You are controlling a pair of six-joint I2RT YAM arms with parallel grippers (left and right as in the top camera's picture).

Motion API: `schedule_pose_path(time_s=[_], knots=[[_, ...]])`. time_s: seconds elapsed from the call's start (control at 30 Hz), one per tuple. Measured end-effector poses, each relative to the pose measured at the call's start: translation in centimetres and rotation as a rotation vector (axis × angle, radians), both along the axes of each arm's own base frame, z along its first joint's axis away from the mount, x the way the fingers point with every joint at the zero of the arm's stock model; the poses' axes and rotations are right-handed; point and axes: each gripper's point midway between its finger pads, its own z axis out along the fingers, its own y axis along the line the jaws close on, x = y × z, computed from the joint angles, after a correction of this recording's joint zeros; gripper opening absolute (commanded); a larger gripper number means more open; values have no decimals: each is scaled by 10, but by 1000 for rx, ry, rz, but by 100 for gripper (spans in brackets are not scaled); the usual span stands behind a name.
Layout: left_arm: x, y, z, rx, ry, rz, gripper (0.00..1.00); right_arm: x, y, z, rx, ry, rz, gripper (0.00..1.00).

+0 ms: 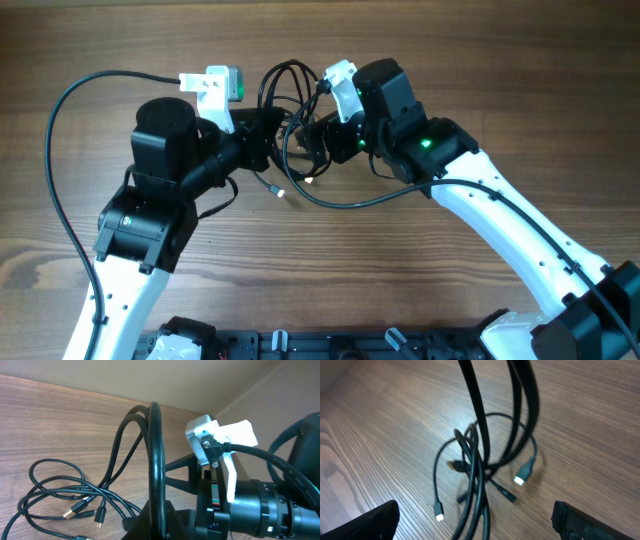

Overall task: Untangle cables
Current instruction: 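Pull the held loop far left and up with the left gripper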

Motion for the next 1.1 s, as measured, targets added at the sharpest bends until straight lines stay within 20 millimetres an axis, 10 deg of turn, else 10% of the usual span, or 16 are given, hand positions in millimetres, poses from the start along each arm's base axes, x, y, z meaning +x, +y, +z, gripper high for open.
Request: schedule_pose_path(time_s=[0.57, 1.1], knots=[[-17, -6, 36, -90, -85, -53, 4, 18, 15, -35, 37, 89, -55, 100], [-18, 46, 55, -97, -144, 95, 4, 19, 13, -36, 32, 90, -78, 100]])
